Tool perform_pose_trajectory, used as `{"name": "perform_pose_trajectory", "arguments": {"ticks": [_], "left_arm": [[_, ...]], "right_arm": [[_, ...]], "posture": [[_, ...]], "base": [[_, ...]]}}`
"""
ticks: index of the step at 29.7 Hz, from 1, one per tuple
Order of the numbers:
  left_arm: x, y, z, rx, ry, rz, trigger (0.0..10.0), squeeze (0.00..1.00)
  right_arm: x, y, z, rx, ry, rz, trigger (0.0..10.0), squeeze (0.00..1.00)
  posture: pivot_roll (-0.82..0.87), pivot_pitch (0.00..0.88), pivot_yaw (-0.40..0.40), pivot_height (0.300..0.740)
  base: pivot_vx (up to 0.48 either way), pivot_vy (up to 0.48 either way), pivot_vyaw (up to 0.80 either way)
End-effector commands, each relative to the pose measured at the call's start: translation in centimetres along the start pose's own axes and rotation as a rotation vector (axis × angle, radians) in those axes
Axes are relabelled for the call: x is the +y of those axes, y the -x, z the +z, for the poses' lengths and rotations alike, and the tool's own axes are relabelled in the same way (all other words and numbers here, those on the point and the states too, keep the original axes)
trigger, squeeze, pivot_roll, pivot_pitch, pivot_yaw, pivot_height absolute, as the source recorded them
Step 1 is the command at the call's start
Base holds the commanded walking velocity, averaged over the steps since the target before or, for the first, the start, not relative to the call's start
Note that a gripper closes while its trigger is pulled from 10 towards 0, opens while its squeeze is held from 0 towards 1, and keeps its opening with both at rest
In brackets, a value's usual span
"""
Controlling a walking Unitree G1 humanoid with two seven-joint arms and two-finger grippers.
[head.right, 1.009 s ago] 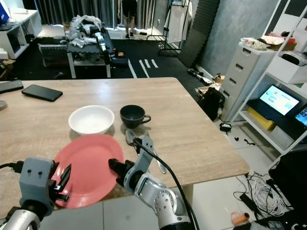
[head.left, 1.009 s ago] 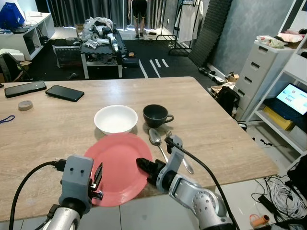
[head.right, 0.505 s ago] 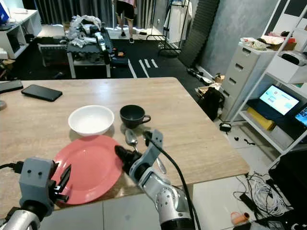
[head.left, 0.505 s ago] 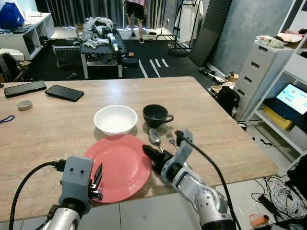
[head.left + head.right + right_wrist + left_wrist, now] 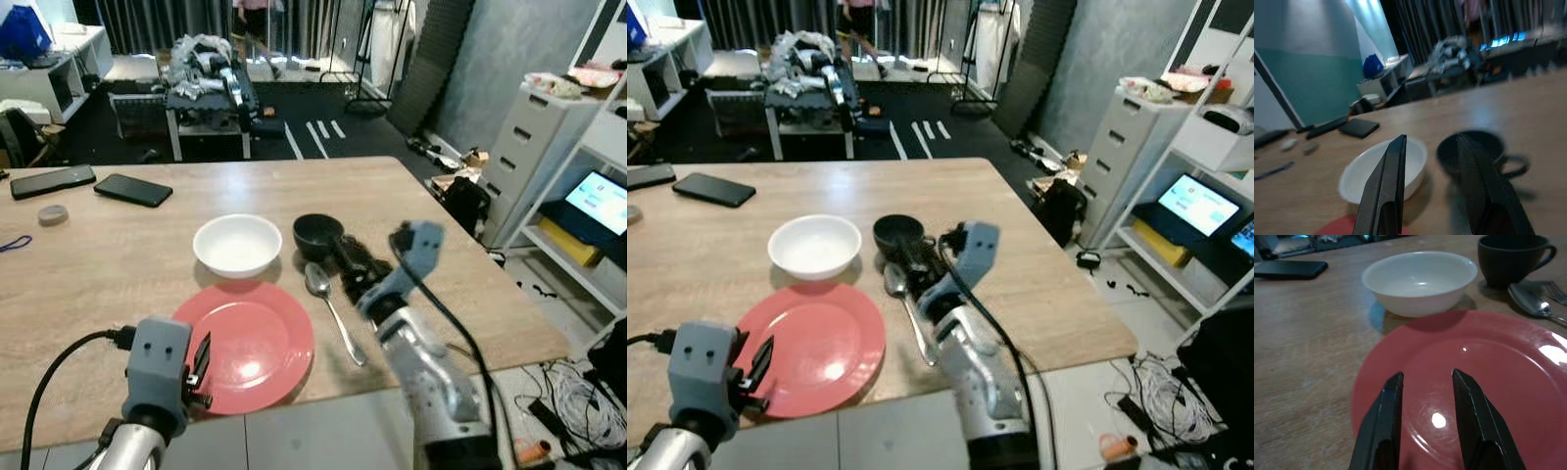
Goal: Setting the table
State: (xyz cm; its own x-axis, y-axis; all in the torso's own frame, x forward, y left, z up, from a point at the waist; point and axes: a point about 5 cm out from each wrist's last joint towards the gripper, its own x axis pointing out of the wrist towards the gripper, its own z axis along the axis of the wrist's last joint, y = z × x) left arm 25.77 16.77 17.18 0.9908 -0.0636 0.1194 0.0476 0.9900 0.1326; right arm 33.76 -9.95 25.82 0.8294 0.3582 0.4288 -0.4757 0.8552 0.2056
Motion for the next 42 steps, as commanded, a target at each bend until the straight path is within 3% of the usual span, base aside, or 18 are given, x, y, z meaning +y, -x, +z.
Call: {"name": "perform_pose_trajectory", "arguments": {"ticks": [1,7,12,14,16,18,22,23,24,25,28,29,30,33,34,37,42], "left_arm": [[-0.1,0.2,-0.1,0.007,-0.007,-0.002,10.0,0.00],[0.9,-0.2,0.1,0.033,-0.008,-0.024,10.0,0.00],[2.2,-0.5,0.4,0.055,0.087,0.043,10.0,0.00],[2.5,-0.2,0.6,0.060,0.086,0.071,10.0,0.00],[3.3,0.4,0.3,0.092,0.093,0.169,10.0,0.00],[3.9,1.0,-0.4,0.162,0.097,0.233,10.0,0.00],[3.7,1.4,-0.5,0.175,0.037,0.133,10.0,0.00],[3.3,1.8,-0.3,0.160,-0.180,-0.032,10.0,0.00],[3.3,1.8,-0.3,0.160,-0.180,-0.032,10.0,0.00],[3.1,2.3,-0.4,0.154,-0.377,-0.177,10.0,0.00],[3.6,2.7,0.0,0.144,-0.520,-0.267,10.0,0.00],[4.0,3.0,0.2,0.124,-0.671,-0.332,10.0,0.00],[4.3,3.2,0.3,0.122,-0.731,-0.359,10.0,0.00],[4.9,4.3,1.0,0.110,-0.845,-0.462,10.0,0.00],[4.9,4.3,1.0,0.110,-0.845,-0.462,10.0,0.00],[6.2,5.9,2.0,0.103,-0.955,-0.608,10.0,0.00],[7.4,5.7,1.2,0.113,-1.044,-0.696,10.0,0.00]], "right_arm": [[0.1,1.1,-0.6,0.044,0.044,0.038,10.0,0.00],[-0.6,5.2,-0.9,0.155,0.121,0.145,10.0,0.00],[-0.6,6.0,-0.9,0.186,0.116,0.183,10.0,0.00],[-0.3,6.3,-0.9,0.210,0.098,0.240,10.0,0.00],[-0.1,6.7,-1.2,0.252,0.094,0.309,10.0,0.00],[0.4,7.3,-1.7,0.317,0.108,0.416,10.0,0.00],[0.7,7.8,-1.9,0.358,0.106,0.482,10.0,0.00],[0.8,8.0,-2.0,0.376,0.105,0.503,10.0,0.00],[0.8,8.0,-2.0,0.376,0.105,0.503,10.0,0.00],[0.8,7.9,-2.1,0.379,0.109,0.506,10.0,0.00],[0.8,7.6,-2.2,0.366,0.092,0.492,10.0,0.00],[0.9,7.5,-2.2,0.361,0.086,0.489,10.0,0.00],[0.9,7.5,-2.2,0.360,0.079,0.491,10.0,0.00],[1.1,7.4,-2.4,0.358,0.065,0.490,10.0,0.00],[1.1,7.4,-2.4,0.358,0.065,0.490,10.0,0.00],[1.1,7.3,-2.5,0.357,0.046,0.488,10.0,0.00],[1.3,7.0,-2.7,0.353,0.037,0.494,10.0,0.00]], "posture": [[0.11,0.145,0.012,0.740],[0.09,0.149,0.019,0.740],[0.09,0.146,0.024,0.740],[0.09,0.146,0.024,0.740],[0.10,0.147,0.021,0.740],[0.11,0.147,0.015,0.740],[0.11,0.149,0.010,0.740],[0.11,0.149,0.008,0.740],[0.11,0.149,0.008,0.740],[0.12,0.151,0.007,0.740],[0.12,0.153,0.011,0.740],[0.13,0.153,0.014,0.740],[0.13,0.153,0.014,0.740],[0.14,0.157,0.011,0.740],[0.14,0.157,0.011,0.740],[0.16,0.160,0.010,0.740],[0.15,0.150,0.018,0.740]], "base": [[0.000,0.000,0.00],[0.000,0.000,0.00],[0.000,0.000,0.00],[0.000,0.000,0.00],[0.000,0.000,0.00],[0.000,0.000,0.00],[0.000,0.000,0.00],[0.000,0.000,0.00],[0.000,0.000,0.00],[0.000,0.000,0.00],[0.000,0.000,0.00],[0.000,0.000,0.00],[0.000,0.000,0.00],[0.000,0.000,0.00],[0.000,0.000,0.00],[0.000,0.000,0.00],[0.000,0.000,0.00]]}}
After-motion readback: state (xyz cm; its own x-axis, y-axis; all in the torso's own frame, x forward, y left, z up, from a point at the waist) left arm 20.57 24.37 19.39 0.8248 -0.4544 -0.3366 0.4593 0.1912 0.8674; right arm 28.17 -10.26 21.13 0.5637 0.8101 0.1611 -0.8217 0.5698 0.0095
